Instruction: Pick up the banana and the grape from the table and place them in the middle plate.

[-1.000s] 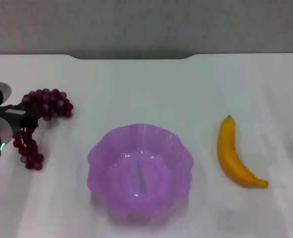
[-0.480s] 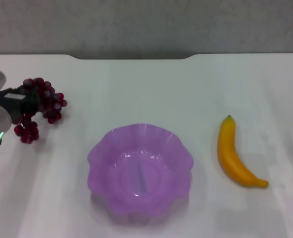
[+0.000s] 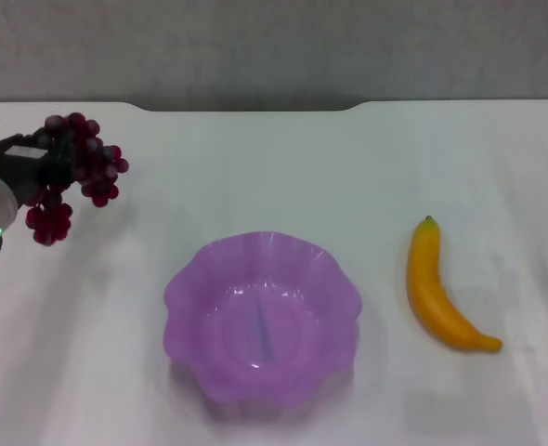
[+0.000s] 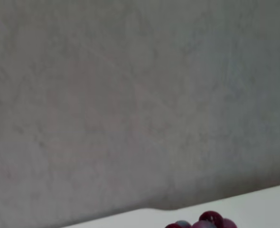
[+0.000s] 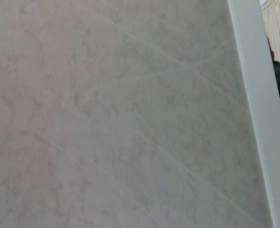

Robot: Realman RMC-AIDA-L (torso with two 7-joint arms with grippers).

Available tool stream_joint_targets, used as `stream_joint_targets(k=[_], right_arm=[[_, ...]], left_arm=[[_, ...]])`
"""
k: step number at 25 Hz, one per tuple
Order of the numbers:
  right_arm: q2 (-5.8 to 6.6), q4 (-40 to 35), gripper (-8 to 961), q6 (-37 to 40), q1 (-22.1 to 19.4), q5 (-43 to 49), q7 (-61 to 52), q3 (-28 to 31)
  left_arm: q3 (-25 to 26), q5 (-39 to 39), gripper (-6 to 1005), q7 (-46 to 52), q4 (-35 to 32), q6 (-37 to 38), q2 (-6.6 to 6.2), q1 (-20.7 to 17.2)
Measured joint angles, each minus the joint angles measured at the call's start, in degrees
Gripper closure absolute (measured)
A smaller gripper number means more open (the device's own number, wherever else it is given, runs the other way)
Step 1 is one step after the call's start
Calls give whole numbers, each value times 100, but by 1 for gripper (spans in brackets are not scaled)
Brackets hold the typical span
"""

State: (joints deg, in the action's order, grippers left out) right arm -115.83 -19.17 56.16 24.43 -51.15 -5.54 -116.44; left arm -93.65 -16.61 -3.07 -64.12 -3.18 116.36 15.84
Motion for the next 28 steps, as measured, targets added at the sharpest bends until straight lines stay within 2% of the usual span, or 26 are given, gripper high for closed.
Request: stream_joint_targets(k=[5, 7, 9, 10, 16, 19, 28], right_arm=[[0, 2, 70, 0, -34, 2, 0, 0], [1, 6, 70, 0, -45, 0, 0, 0], [4, 10, 70, 0, -48, 0, 0, 0], [6, 11, 70, 0, -49, 0, 0, 0], [8, 23, 69, -16, -61, -1, 0, 4], [9, 28, 69, -4, -114, -6, 0, 25], [9, 27, 69, 1, -142, -9, 0, 28]], left_arm=[[-160, -1, 750, 10, -906, -268, -9, -438], [-165, -1, 751, 10, -1035, -327, -9, -495], [-216, -65, 752, 11, -1530, -484, -17, -767], [-216, -65, 752, 11, -1530, -484, -17, -767], [-550, -169, 754, -58, -2504, -580, -85, -1374], [-914, -175, 755, -137, -2865, -487, -174, -1638], [-1957, -309, 759, -213, -3383, -161, -514, -1994]])
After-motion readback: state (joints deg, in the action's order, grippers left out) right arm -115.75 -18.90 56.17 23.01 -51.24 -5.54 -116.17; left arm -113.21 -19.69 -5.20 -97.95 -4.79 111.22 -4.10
